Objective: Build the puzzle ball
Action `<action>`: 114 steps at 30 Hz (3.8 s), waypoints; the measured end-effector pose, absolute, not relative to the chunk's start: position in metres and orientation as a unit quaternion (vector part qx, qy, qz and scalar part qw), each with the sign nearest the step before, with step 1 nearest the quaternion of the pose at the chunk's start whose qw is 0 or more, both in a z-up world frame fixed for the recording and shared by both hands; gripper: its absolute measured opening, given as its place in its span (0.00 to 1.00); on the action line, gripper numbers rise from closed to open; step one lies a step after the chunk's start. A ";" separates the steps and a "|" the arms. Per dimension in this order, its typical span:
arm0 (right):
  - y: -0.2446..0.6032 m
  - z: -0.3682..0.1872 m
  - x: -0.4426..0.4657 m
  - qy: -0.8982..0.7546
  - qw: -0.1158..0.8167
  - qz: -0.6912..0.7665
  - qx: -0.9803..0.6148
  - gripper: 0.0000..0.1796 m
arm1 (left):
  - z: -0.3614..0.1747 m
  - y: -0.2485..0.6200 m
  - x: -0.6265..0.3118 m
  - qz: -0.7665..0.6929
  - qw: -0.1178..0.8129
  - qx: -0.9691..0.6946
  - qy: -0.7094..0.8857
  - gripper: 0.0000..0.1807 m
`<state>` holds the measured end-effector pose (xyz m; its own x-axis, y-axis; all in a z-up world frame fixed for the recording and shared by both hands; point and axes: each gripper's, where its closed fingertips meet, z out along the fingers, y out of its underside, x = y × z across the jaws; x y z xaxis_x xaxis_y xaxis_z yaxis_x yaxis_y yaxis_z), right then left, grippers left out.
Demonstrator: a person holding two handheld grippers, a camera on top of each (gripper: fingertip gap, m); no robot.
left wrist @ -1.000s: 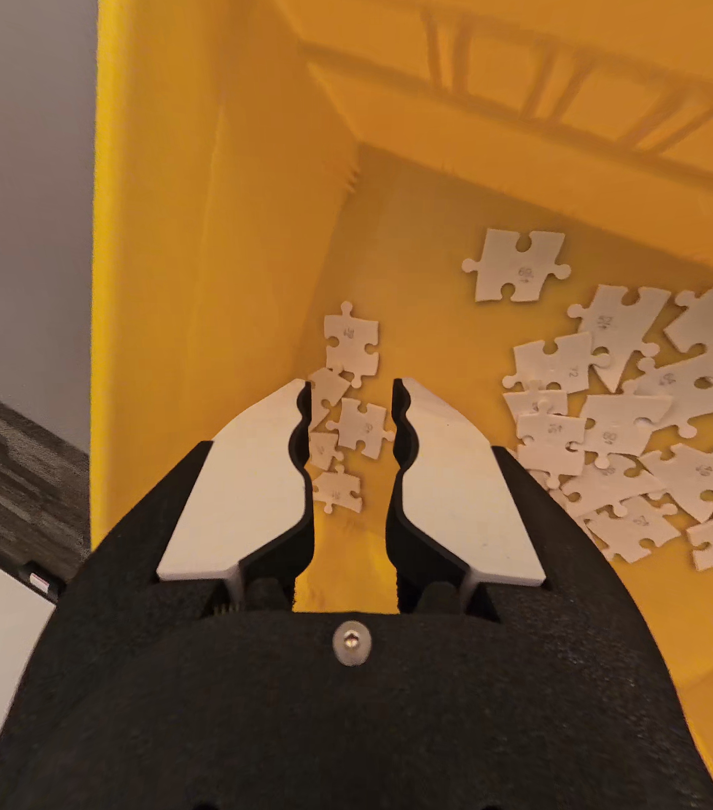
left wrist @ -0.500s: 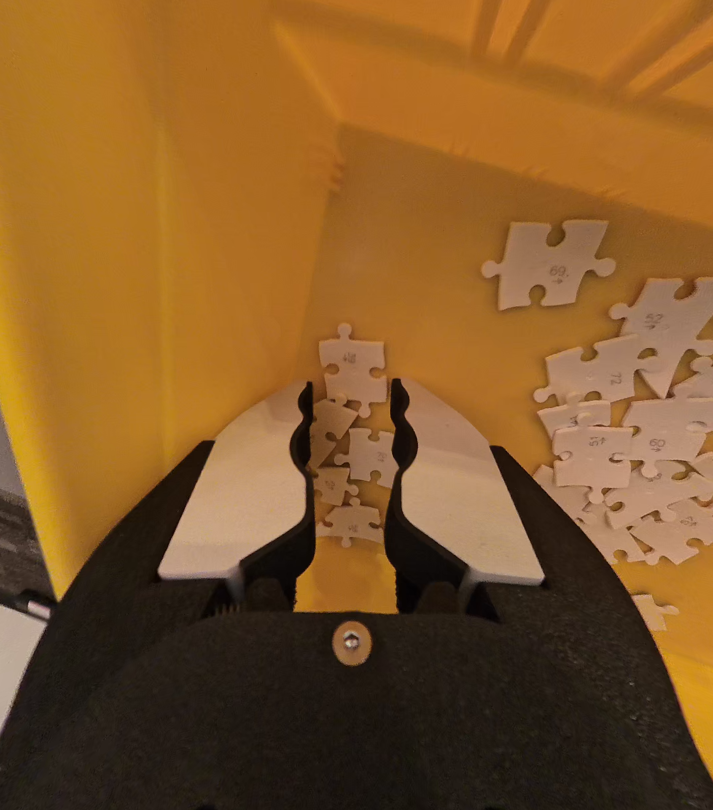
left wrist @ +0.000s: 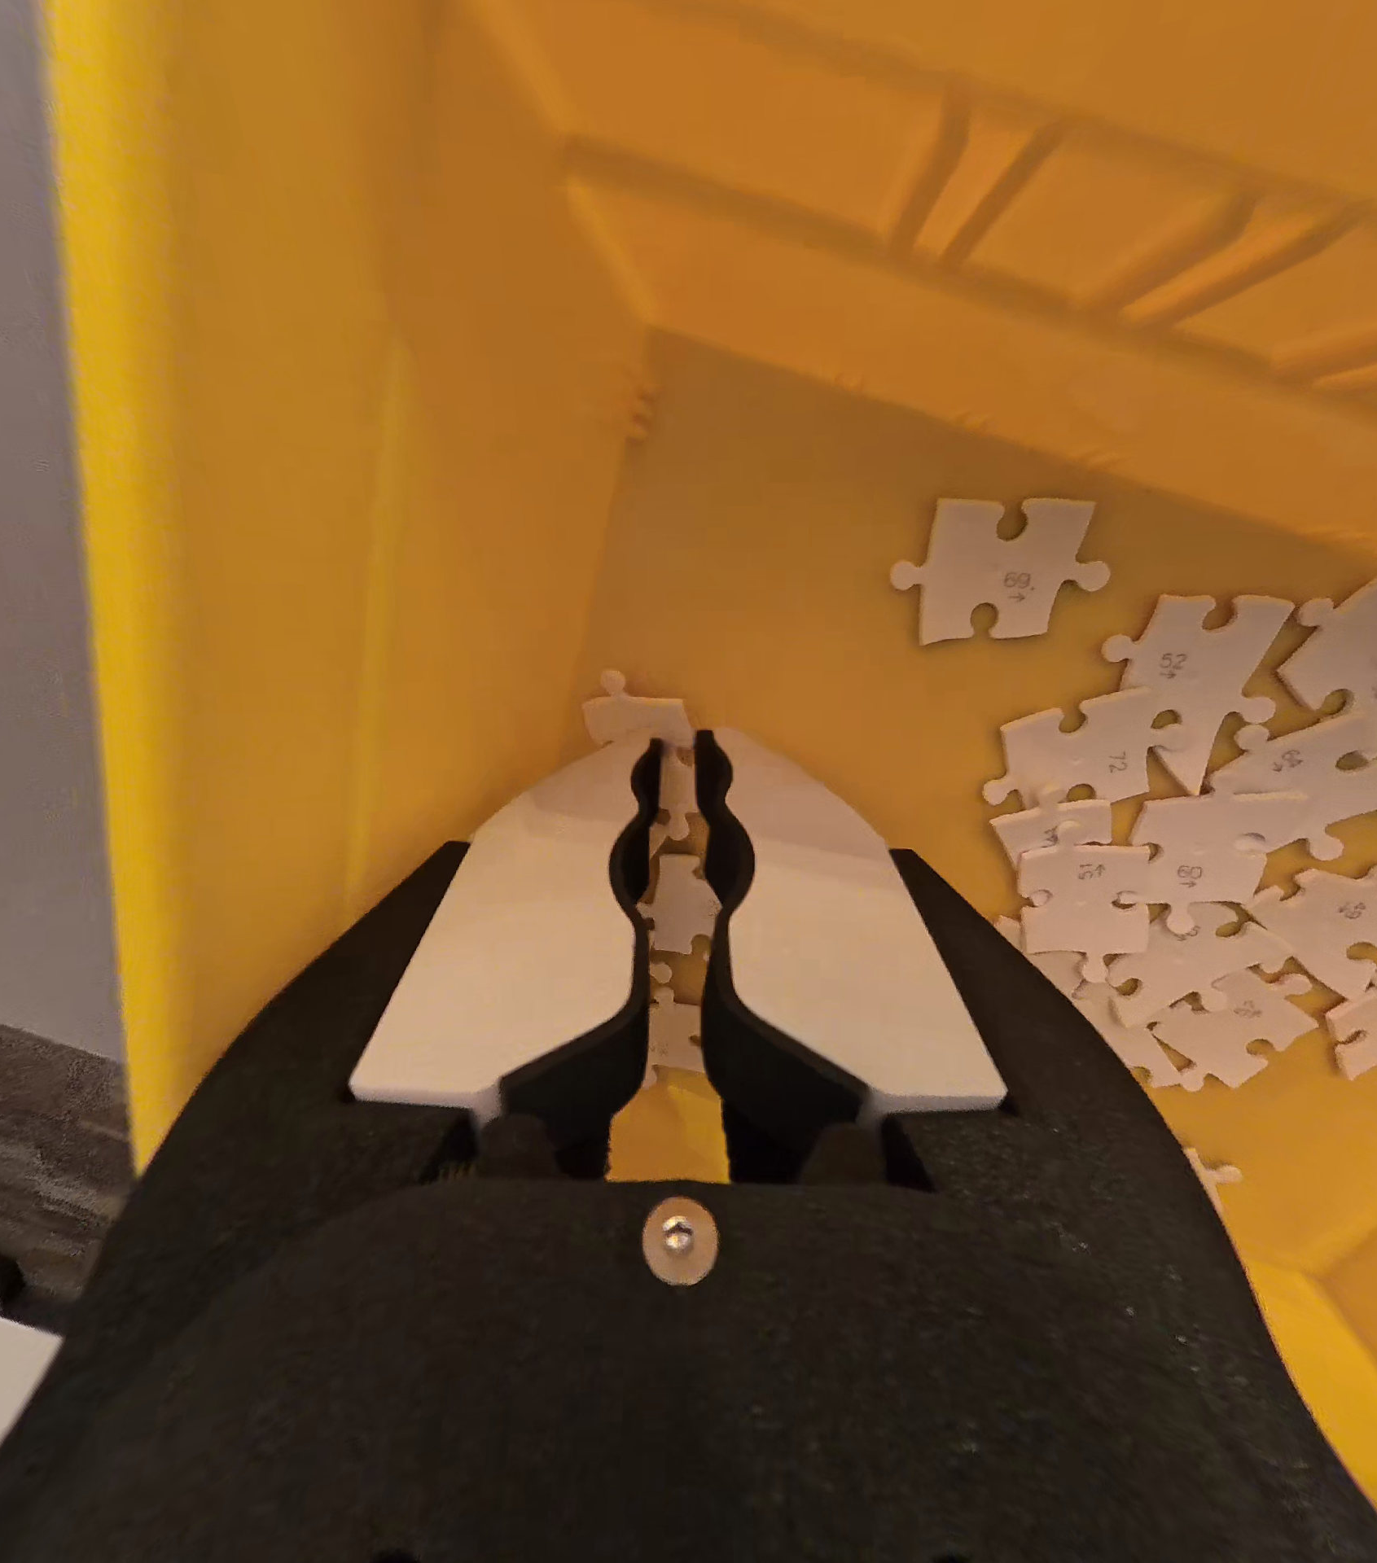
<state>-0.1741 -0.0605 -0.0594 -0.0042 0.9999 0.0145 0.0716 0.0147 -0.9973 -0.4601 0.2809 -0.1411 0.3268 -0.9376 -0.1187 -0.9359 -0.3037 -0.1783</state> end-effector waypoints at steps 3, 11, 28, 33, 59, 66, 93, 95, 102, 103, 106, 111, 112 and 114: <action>-0.063 -0.059 -0.174 -0.524 0.485 0.480 -0.510 0.24 | -0.130 0.277 -0.456 -0.014 0.128 -0.809 0.574 0.02; -0.067 -0.057 -0.174 -0.528 0.484 0.481 -0.506 0.24 | -0.111 0.262 -0.448 -0.038 0.153 -0.812 0.563 0.01; -0.093 -0.053 -0.181 -0.561 0.486 0.469 -0.479 0.24 | 0.001 0.082 -0.310 -0.016 0.363 -0.750 0.553 0.01; -0.099 -0.053 -0.180 -0.567 0.484 0.468 -0.475 0.24 | -0.069 0.038 -0.271 0.014 0.330 -0.740 0.586 0.01; -0.102 -0.053 -0.180 -0.568 0.482 0.466 -0.478 0.24 | -0.052 0.031 -0.299 -0.100 0.343 -0.813 0.460 0.13; -0.085 -0.056 -0.182 -0.545 0.496 0.451 -0.502 0.24 | 0.010 0.071 -0.389 -0.086 0.450 -0.833 0.309 0.13; -0.034 -0.068 -0.228 -0.498 0.526 0.388 -0.570 0.22 | -0.094 0.166 -0.416 -0.023 0.232 -0.886 0.400 0.12; -0.033 -0.072 -0.228 -0.497 0.521 0.384 -0.578 0.22 | -0.100 0.171 -0.413 -0.031 0.238 -0.883 0.404 0.13; -0.032 -0.075 -0.229 -0.504 0.515 0.381 -0.579 0.22 | -0.107 0.197 -0.430 -0.024 0.269 -0.901 0.341 0.20; -0.033 -0.075 -0.229 -0.504 0.515 0.382 -0.579 0.22 | -0.106 0.201 -0.435 -0.020 0.275 -0.906 0.322 0.22; -0.033 -0.075 -0.229 -0.506 0.514 0.383 -0.578 0.22 | -0.107 0.210 -0.448 -0.001 0.283 -0.916 0.286 0.22; -0.034 -0.074 -0.228 -0.504 0.511 0.392 -0.576 0.22 | -0.121 0.213 -0.444 0.002 0.274 -0.915 0.297 0.20; -0.034 -0.073 -0.228 -0.504 0.511 0.392 -0.575 0.22 | -0.123 0.214 -0.442 -0.011 0.275 -0.916 0.290 0.20; -0.034 -0.073 -0.228 -0.503 0.509 0.396 -0.576 0.22 | -0.123 0.218 -0.436 -0.040 0.285 -0.917 0.276 0.20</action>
<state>-0.2278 -0.0344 -0.0731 0.1802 0.9820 0.0564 0.1765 0.0242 -0.9840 -0.4364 0.2176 -0.1231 0.8447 -0.5285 -0.0843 -0.4833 -0.6856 -0.5444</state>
